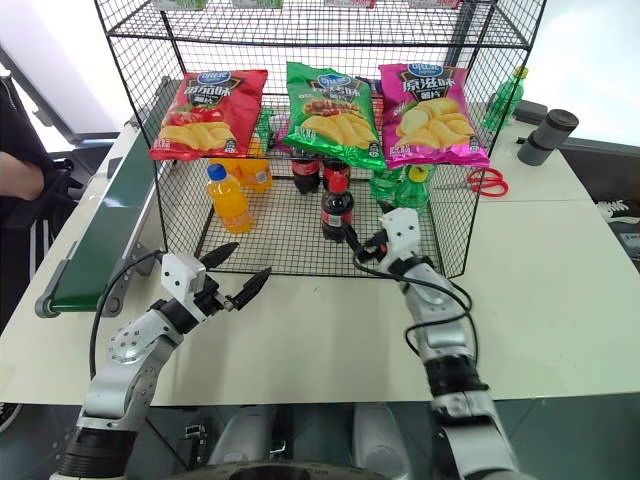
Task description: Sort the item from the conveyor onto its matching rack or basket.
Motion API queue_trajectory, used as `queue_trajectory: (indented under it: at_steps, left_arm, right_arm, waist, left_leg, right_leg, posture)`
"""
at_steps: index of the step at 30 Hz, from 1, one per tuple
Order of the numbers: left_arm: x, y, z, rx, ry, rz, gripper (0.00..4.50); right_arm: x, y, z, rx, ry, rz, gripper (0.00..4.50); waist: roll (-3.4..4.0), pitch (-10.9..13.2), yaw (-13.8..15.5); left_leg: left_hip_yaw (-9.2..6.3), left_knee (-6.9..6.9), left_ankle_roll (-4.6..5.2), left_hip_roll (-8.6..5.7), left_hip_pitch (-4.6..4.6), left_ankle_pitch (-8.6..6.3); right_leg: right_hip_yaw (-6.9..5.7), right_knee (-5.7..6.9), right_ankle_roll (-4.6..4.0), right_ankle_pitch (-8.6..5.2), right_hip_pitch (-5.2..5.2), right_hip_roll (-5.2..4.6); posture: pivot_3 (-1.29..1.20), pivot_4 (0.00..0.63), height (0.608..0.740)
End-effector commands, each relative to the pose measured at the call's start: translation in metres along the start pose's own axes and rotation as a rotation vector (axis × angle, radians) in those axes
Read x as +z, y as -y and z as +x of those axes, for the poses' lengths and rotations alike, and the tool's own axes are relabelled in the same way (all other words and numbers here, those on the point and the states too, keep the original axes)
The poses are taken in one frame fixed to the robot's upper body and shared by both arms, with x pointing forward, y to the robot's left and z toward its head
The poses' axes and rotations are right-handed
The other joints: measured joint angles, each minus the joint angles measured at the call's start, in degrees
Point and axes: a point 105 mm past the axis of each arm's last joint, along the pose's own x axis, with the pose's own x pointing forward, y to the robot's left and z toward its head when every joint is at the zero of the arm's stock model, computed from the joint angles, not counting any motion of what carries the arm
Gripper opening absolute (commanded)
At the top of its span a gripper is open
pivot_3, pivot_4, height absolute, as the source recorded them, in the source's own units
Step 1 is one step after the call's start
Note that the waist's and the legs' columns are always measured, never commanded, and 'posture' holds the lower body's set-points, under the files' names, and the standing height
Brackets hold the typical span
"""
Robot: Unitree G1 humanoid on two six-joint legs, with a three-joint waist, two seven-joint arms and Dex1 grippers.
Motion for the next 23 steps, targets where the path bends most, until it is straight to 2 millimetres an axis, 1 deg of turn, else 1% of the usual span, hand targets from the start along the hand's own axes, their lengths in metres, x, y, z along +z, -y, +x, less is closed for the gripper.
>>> queue_trajectory:
  at_steps: [1, 4, 6, 9, 11, 13, 17, 23]
  left_arm:
    - [0.005, -0.006, 0.000, 0.007, 0.020, 0.015, 4.50]
    - [0.004, -0.010, 0.001, 0.008, 0.013, 0.020, 4.50]
    - [0.003, -0.018, -0.001, 0.017, -0.004, 0.030, 4.50]
    - [-0.004, -0.032, -0.008, 0.029, -0.072, 0.053, 4.50]
    - [-0.003, -0.041, -0.013, 0.039, -0.086, 0.065, 4.50]
    - [-0.003, -0.050, -0.019, 0.043, -0.102, 0.071, 4.50]
    - [-0.005, -0.062, -0.029, 0.043, -0.134, 0.087, 4.50]
    - [-0.004, -0.066, -0.031, 0.033, -0.137, 0.104, 4.50]
  right_arm:
    - [0.026, -0.002, -0.019, 0.073, 0.033, -0.026, 4.45]
    - [0.032, 0.001, -0.041, 0.096, -0.003, -0.038, 4.45]
    - [0.038, 0.006, -0.058, 0.097, -0.032, -0.050, 4.45]
    - [0.041, 0.014, -0.081, 0.110, -0.096, -0.069, 4.45]
    - [0.043, 0.020, -0.094, 0.111, -0.134, -0.072, 4.45]
    - [0.044, 0.027, -0.105, 0.100, -0.165, -0.066, 4.45]
    - [0.042, 0.041, -0.119, 0.060, -0.201, -0.075, 4.45]
    - [0.043, 0.043, -0.121, 0.055, -0.200, -0.073, 4.45]
  waist:
    - [0.00, 0.00, 0.02]
    - [0.00, 0.00, 0.31]
    - [-0.01, 0.00, 0.71]
    - [-0.02, 0.01, 1.24]
    - [-0.02, 0.01, 1.47]
    - [-0.04, 0.02, 1.41]
    - [-0.03, 0.02, 1.50]
    - [-0.03, 0.02, 1.53]
  left_leg:
    - [-0.01, 0.00, 0.00, 0.00, 0.04, 0.00]
    - [-0.03, 0.00, 0.01, 0.00, 0.12, 0.01]
    - [-0.02, 0.01, 0.01, -0.02, 0.13, 0.01]
    - [0.00, 0.01, 0.02, -0.01, 0.25, 0.00]
    - [-0.02, -0.02, 0.02, -0.01, 0.43, 0.00]
    - [-0.04, -0.12, 0.07, 0.03, 0.83, -0.03]
    - [-0.03, -0.12, 0.08, 0.02, 0.85, -0.04]
    - [-0.04, -0.12, 0.08, 0.02, 0.82, -0.04]
  right_leg:
    - [0.01, 0.02, 0.00, 0.00, 0.02, 0.02]
    - [0.00, 0.00, -0.01, -0.01, 0.13, 0.06]
    - [0.00, -0.02, -0.01, -0.01, 0.16, 0.16]
    - [0.01, -0.05, -0.01, -0.01, 0.26, 0.25]
    - [0.00, -0.13, -0.02, -0.03, 0.47, 0.27]
    - [-0.04, -0.38, -0.04, -0.04, 0.93, 0.30]
    - [-0.03, -0.47, -0.06, -0.05, 1.01, 0.26]
    - [0.02, -0.48, -0.04, -0.04, 1.01, 0.24]
  posture:
    - [0.00, 0.150, 0.740]
    - [0.00, 0.150, 0.740]
    - [0.00, 0.150, 0.740]
    - [0.00, 0.150, 0.740]
    - [0.00, 0.150, 0.740]
    - [0.00, 0.150, 0.740]
    - [0.00, 0.150, 0.740]
    - [0.00, 0.150, 0.740]
